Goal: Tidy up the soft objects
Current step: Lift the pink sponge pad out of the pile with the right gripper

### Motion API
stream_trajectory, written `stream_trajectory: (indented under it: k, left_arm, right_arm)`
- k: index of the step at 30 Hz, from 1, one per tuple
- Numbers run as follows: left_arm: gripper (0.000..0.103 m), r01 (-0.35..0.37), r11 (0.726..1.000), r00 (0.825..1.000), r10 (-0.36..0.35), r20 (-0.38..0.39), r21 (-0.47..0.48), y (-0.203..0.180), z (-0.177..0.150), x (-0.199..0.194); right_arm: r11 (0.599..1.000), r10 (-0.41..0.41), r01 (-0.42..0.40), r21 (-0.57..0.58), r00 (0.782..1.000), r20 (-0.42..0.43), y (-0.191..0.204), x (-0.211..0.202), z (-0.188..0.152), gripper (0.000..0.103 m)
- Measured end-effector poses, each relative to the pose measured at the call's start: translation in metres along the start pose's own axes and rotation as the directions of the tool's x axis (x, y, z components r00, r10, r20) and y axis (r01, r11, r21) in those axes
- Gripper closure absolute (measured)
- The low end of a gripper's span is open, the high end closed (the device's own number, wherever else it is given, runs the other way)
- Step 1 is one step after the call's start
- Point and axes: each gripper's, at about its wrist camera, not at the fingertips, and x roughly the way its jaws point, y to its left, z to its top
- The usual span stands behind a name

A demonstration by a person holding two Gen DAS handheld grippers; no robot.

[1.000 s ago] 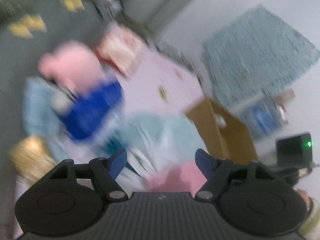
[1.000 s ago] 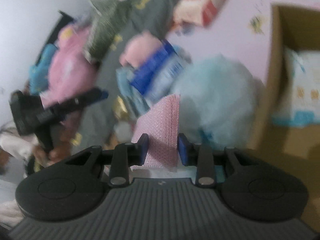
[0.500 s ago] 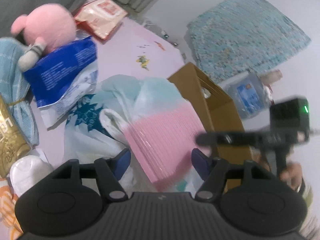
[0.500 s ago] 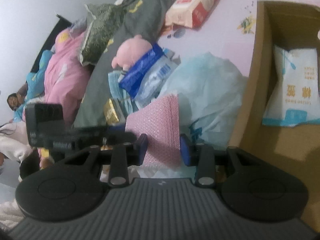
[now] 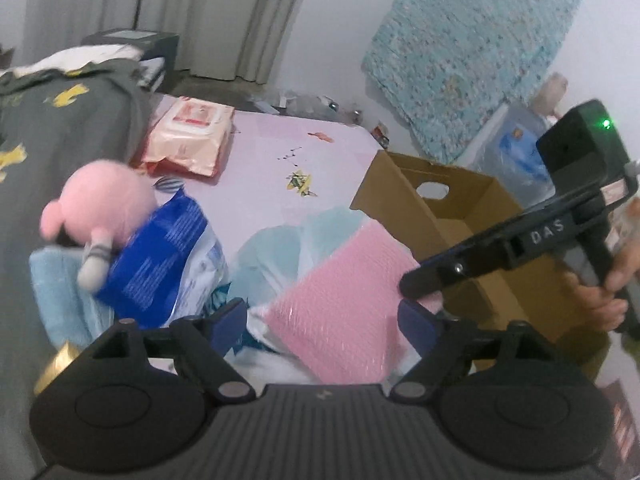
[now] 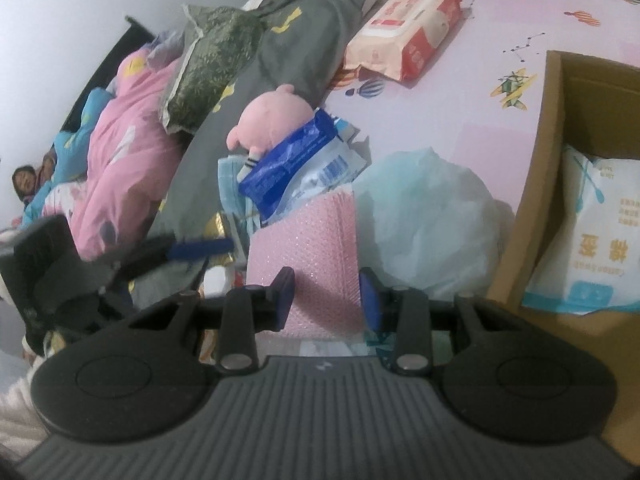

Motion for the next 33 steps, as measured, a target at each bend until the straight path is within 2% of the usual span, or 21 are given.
stream_trajectory:
  k: [5, 9, 15, 18, 20, 24, 29, 30, 33]
  left_arm:
    - [0.020, 0.052, 0.999, 0.997, -0.052, -0.054, -0.004, 0.006, 0.006, 0.023]
    - [0.020, 0.069, 0.997, 0.995, -0.072, -0.072, -0.042, 0.006, 0.001, 0.025]
    - [0.027, 0.050, 0.985, 0.989, -0.071, -0.130, -0.164, 0.011, -0.004, 0.022]
    - [0.028, 0.041, 0.985, 0.990, -0.062, -0.125, -0.166, 0.012, -0.007, 0.018]
    - [0.029, 0.040, 0.986, 0.991, -0.060, -0.119, -0.164, 0.012, -0.007, 0.016]
    - [0.029, 0.041, 0.986, 0.992, -0.059, -0.110, -0.159, 0.012, -0.006, 0.016]
    - [0.029, 0.048, 0.987, 0.992, -0.066, -0.111, -0.155, 0.007, -0.006, 0.021]
    - [0.029, 0.043, 0.988, 0.992, -0.060, -0.112, -0.150, 0.005, -0.006, 0.021]
    - [0.029, 0.027, 0.991, 0.993, -0.041, -0.113, -0.129, 0.001, -0.006, 0.021]
  right_arm:
    - [1.000, 0.019, -0.019, 0.006, 1.000, -0.007, -0.003, 0.005, -0.002, 0.068]
    - [0.998, 0.024, -0.025, 0.049, 0.999, 0.025, -0.009, 0.005, -0.001, 0.068]
    - [0.981, 0.039, -0.068, 0.184, 0.987, 0.157, -0.017, -0.007, -0.004, 0.067]
    - [0.964, 0.050, -0.112, 0.240, 0.966, 0.252, -0.017, -0.028, -0.014, 0.066]
    - [0.956, 0.053, -0.129, 0.261, 0.959, 0.280, -0.014, -0.041, -0.026, 0.066]
    - [0.945, 0.048, -0.127, 0.303, 0.966, 0.256, -0.007, -0.046, -0.051, 0.066]
    - [0.926, 0.028, -0.098, 0.365, 0.981, 0.192, -0.012, -0.018, -0.063, 0.066]
    - [0.922, 0.020, -0.090, 0.377, 0.983, 0.185, -0.014, -0.012, -0.064, 0.075]
    - [0.922, 0.030, -0.106, 0.372, 0.978, 0.205, -0.013, -0.007, -0.064, 0.073]
